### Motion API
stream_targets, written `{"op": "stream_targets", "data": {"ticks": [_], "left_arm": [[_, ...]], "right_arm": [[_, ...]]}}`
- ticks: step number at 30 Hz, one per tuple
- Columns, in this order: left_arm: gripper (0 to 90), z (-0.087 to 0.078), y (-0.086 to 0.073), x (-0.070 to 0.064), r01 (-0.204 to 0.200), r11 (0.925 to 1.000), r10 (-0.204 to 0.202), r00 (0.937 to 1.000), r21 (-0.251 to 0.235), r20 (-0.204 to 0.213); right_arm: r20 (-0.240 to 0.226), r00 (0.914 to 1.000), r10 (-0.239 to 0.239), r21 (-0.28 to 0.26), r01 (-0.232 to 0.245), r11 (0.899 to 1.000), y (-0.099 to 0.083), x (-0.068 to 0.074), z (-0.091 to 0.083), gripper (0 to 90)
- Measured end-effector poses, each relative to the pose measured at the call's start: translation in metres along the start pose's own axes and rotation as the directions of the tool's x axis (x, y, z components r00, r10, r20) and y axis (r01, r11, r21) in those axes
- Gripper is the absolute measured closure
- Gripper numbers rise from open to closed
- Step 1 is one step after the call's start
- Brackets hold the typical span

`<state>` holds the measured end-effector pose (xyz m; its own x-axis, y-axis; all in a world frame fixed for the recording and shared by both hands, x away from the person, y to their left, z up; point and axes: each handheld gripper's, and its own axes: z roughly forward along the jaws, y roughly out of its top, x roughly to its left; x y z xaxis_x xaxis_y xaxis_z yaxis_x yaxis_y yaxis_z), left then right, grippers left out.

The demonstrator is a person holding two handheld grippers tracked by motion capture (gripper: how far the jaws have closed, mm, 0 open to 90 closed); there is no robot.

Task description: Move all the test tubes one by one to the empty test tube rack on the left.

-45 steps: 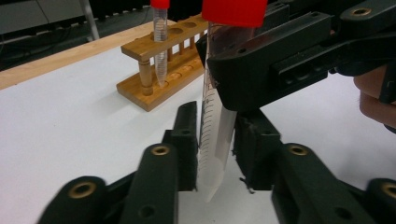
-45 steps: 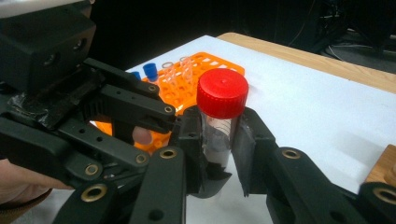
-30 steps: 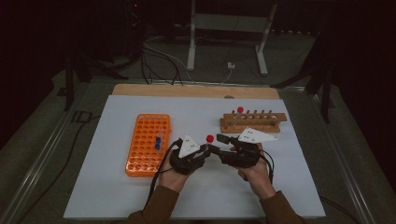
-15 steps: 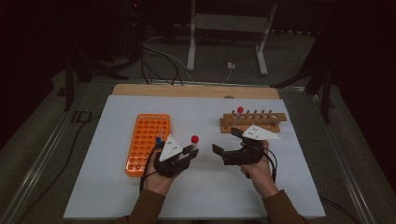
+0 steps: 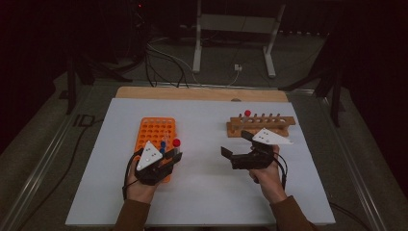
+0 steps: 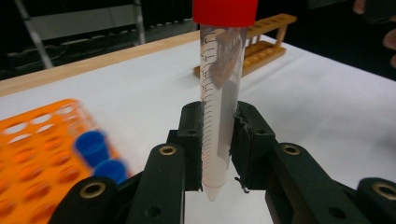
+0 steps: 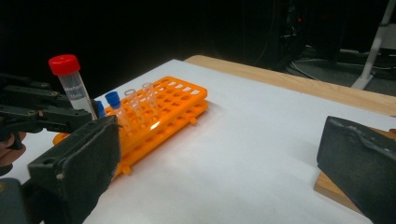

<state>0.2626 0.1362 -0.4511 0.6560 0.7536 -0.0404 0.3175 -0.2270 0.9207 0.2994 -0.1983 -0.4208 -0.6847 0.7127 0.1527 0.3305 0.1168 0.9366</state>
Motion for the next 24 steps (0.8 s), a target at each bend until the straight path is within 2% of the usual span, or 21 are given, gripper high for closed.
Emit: {"op": "stream_targets", "data": {"ticks": [11,20,24], "left_arm": [[75.2,-0.011,-0.016,0.014,0.006,1.0,-0.005,0.9974,0.006,-0.072],[75.2,-0.009,-0.026,0.012,-0.015,0.9983,0.02,0.9955,0.057,-0.093],[75.2,-0.009,-0.029,0.013,-0.01,0.9967,0.018,0.9955,0.081,-0.094]], "right_arm": [[-0.013,0.9999,-0.005,0.003,0.005,1.0,0.0,0.002,0.001,0.0],[-0.017,0.9998,-0.011,0.0,0.011,1.0,0.0,0.002,0.0,0.0],[-0.017,0.9997,-0.016,-0.004,0.016,1.0,0.0,0.002,-0.001,0.1]]}}
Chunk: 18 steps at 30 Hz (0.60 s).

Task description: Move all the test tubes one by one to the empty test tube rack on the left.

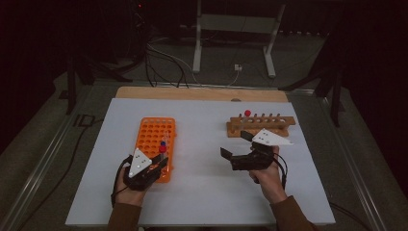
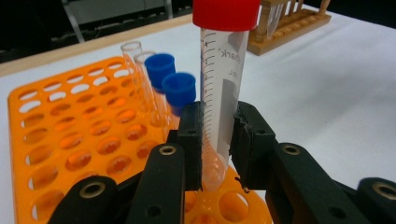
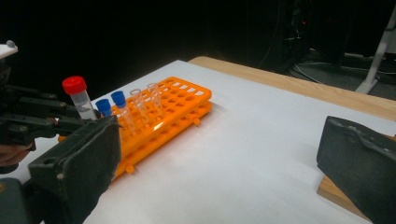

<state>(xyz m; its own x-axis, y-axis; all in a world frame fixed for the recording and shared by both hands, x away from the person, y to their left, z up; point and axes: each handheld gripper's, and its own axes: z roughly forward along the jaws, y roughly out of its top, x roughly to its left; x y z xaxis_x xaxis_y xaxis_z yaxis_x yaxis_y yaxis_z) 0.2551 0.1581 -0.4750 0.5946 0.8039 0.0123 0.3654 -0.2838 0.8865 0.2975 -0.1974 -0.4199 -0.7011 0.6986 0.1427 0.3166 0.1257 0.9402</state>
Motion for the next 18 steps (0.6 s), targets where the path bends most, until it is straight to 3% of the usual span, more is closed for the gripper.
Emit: {"op": "stream_targets", "data": {"ticks": [8,13,18], "left_arm": [[75.2,0.005,-0.007,0.002,-0.001,0.9973,0.0,1.0,0.073,0.004],[75.3,0.011,-0.009,0.0,-0.03,0.9912,0.03,0.9996,0.129,-0.001],[75.4,0.012,-0.009,0.0,-0.018,0.9891,0.019,0.9998,0.146,0.0]], "right_arm": [[-0.001,1.0,0.0,0.004,0.0,1.0,-0.001,-0.001,0.0,0.1],[-0.002,1.0,-0.001,0.006,0.001,1.0,-0.001,-0.001,0.001,0.1],[-0.003,1.0,0.005,0.004,-0.005,1.0,-0.001,-0.002,0.0,0.1]]}}
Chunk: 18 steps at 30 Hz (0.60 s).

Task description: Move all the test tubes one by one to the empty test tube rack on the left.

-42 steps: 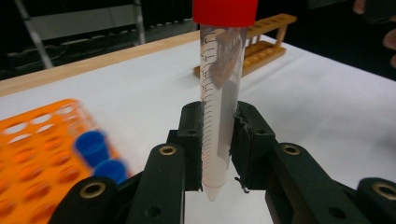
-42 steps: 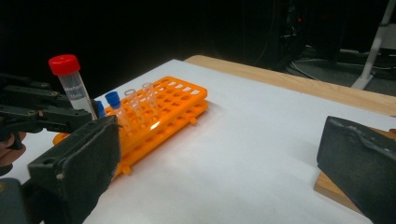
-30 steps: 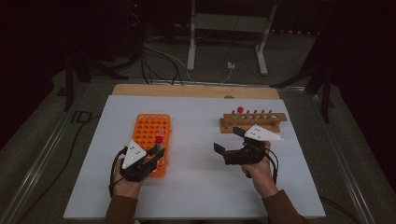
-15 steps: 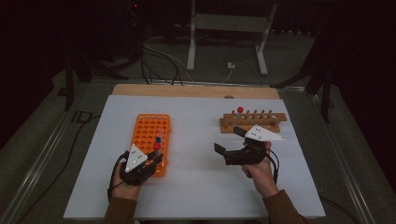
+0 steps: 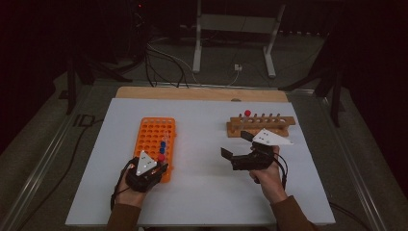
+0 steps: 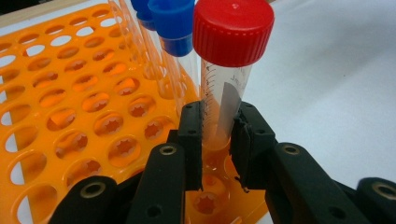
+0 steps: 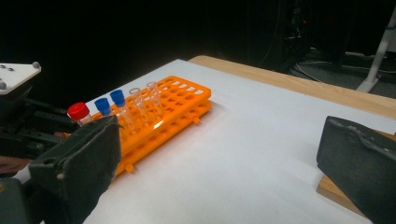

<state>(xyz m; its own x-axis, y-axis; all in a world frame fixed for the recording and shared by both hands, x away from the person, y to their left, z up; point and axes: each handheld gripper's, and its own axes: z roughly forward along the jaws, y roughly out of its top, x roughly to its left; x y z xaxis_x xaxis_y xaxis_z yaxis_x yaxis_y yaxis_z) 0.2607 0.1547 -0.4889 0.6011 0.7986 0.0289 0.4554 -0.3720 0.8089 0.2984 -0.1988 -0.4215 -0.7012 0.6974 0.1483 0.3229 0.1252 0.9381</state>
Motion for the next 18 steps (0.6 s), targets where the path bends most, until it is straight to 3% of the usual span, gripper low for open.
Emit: {"op": "stream_targets", "data": {"ticks": [6,12,15,18], "left_arm": [[71.6,-0.002,0.0,0.0,0.009,0.9999,-0.009,0.9999,-0.007,0.006],[59.2,-0.015,0.003,0.003,0.032,0.997,-0.031,0.9994,-0.071,0.018],[52.6,-0.022,0.004,0.005,0.052,0.9912,-0.047,0.9978,-0.121,0.047],[47.7,-0.031,0.008,0.008,0.064,0.9804,-0.05,0.9959,-0.187,0.075]], "right_arm": [[0.0,1.0,-0.007,0.006,0.007,1.0,-0.001,0.001,0.001,0.1],[0.007,1.0,-0.004,0.0,0.004,1.0,0.0,-0.001,0.0,0.1],[0.019,0.9998,0.002,-0.002,-0.002,1.0,0.001,-0.004,-0.002,0.1],[0.044,0.999,-0.003,0.006,0.003,1.0,0.002,-0.008,-0.002,0.1]]}}
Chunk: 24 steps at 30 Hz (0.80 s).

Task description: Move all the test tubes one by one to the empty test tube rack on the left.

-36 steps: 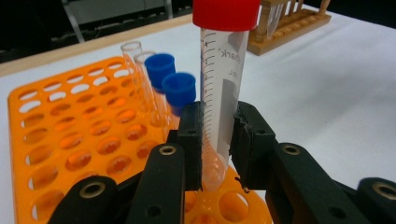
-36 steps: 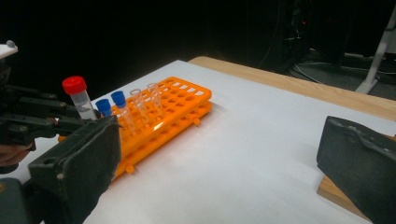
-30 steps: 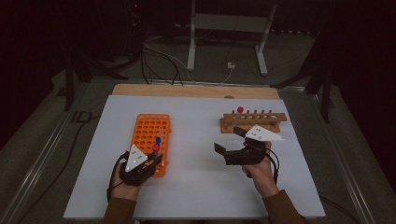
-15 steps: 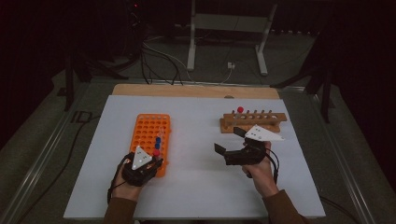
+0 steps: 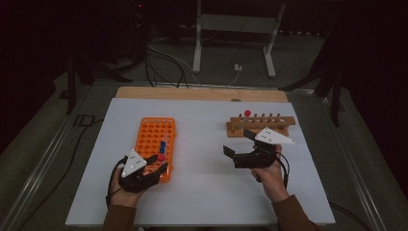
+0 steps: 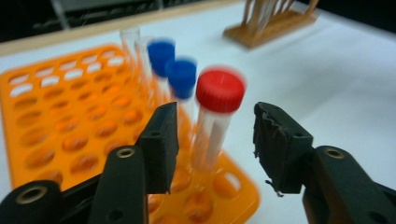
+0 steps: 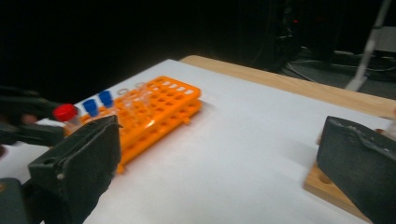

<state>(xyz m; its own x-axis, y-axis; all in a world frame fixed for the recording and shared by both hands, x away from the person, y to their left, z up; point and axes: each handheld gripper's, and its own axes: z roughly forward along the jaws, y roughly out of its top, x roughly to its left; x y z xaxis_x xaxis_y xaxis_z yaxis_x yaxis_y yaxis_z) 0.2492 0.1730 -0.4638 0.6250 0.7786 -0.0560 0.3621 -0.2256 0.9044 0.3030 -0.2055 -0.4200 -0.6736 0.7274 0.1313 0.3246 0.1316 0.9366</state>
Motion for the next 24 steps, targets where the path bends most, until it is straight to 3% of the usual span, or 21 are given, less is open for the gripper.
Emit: {"op": "stream_targets", "data": {"ticks": [3,5,13,19,24], "left_arm": [[38.7,-0.008,0.004,0.003,0.019,0.9985,-0.018,0.9998,-0.051,0.008],[33.9,-0.011,0.005,0.005,0.034,0.9974,-0.035,0.9993,-0.064,-0.015],[1.3,-0.013,0.008,0.019,0.1,0.9936,-0.104,0.991,-0.052,-0.084],[0.4,-0.017,0.007,0.025,0.133,0.987,-0.142,0.9856,-0.09,-0.092],[0.5,-0.018,0.006,0.027,0.148,0.9842,-0.157,0.9828,-0.098,-0.097]], "right_arm": [[0.042,0.9987,-0.028,0.004,0.028,1.0,0.005,-0.004,-0.001,0.1],[0.064,0.9974,-0.032,0.0,0.032,0.999,0.009,-0.009,-0.002,0.1],[0.146,0.9892,-0.013,0.056,0.005,0.998,0.018,-0.048,0.01,2.8],[0.207,0.9776,0.037,0.111,-0.061,0.992,0.014,-0.078,0.03,8.2],[0.266,0.962,0.063,0.149,-0.106,0.983,0.004,-0.099,0.048,21.5]]}}
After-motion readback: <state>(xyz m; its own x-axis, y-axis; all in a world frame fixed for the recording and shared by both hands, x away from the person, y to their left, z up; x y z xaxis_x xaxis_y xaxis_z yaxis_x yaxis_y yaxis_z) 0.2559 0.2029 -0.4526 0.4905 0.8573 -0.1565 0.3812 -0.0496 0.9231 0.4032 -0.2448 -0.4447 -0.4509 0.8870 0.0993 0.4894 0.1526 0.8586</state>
